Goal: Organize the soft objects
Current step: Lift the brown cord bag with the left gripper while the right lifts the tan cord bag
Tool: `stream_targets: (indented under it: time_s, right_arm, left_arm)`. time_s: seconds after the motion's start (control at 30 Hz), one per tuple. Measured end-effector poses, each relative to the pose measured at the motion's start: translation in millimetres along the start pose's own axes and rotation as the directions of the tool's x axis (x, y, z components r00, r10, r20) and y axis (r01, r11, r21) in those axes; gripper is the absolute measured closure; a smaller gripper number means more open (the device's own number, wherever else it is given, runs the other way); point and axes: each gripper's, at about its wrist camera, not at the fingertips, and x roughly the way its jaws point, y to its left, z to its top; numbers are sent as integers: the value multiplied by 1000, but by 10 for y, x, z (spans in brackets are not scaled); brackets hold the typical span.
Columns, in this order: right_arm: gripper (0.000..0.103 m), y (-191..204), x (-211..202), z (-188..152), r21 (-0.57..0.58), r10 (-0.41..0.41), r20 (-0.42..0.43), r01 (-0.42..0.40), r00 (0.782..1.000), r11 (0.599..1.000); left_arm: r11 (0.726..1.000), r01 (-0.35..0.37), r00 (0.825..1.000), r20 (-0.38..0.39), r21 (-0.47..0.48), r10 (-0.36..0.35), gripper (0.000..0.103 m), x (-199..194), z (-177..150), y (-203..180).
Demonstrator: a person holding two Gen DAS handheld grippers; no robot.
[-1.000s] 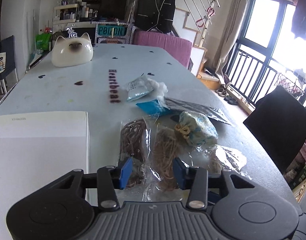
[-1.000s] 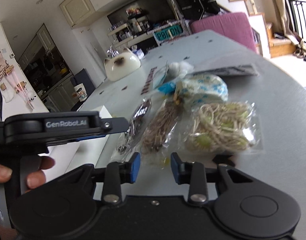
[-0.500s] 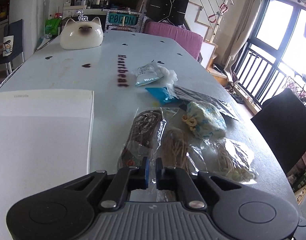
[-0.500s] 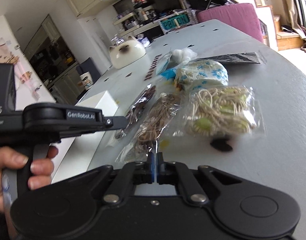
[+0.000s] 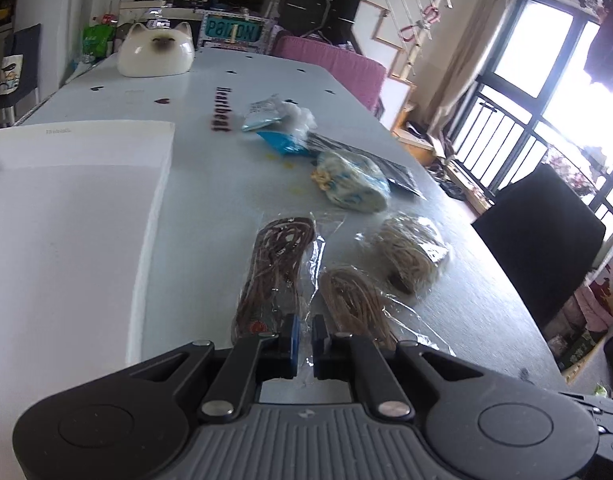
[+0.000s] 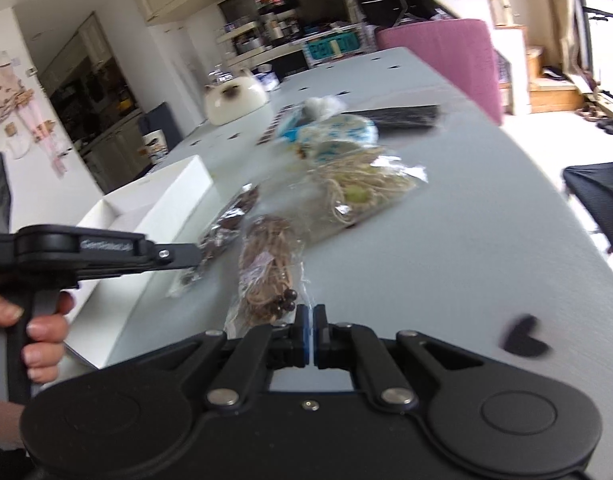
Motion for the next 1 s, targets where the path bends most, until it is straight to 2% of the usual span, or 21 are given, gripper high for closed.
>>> stream_targets:
  time_s: [0.1,0.17,0.2,0.23,0.27,0.3,0.37,0.5,0.6,0.67,0.83,1.0]
  right_arm:
    - [101,-63,-116,-73,11,-29,3,29,1000,1000]
    - [96,-66,-160,-89,3,-47,6,47,999,999]
    - [90,-63,-171,-84,1,-55,11,55,998,998]
    - [84,-55,-175,-70,-3,-65,19,65,998,998]
    - [73,-35,-175,-50,-12,-71,29,71,997,997]
    - [65,-8,-169,-22,-29,-78,40,80,996,996]
    - [57,74,-138,31,-69,-86,62,91,994,993]
    - [41,264,8,124,-157,-76,68,86,995,984]
    - [27,422,161,141,-234,-95,55,105,994,966]
    - [24,524,260,117,-282,-107,45,115,993,952]
    - [23,581,468,75,-314,-150,5,144,989,939]
    - [35,559,435,24,-320,-131,-5,123,991,940]
  left_arm:
    - [999,35,999,-6,22,-35,85,-77,-79,-95]
    - [997,69,998,-6,39,-69,61,-112,-104,-147]
    - [996,80,997,0,48,-80,58,-130,-99,-165]
    - [995,77,997,14,58,-78,55,-149,-85,-181]
    - [996,65,997,31,68,-68,54,-164,-58,-197]
    - [996,56,997,46,76,-59,53,-169,-29,-198]
    - [995,57,997,56,77,-61,53,-142,41,-174]
    - [995,60,998,15,78,-61,50,39,180,-113]
    - [994,42,999,-30,102,-39,40,213,263,-63]
    - [992,34,998,-54,121,-28,34,294,300,-53]
    - [983,33,996,-92,182,-16,34,404,313,-97]
    - [981,23,992,-122,192,1,34,511,297,-99]
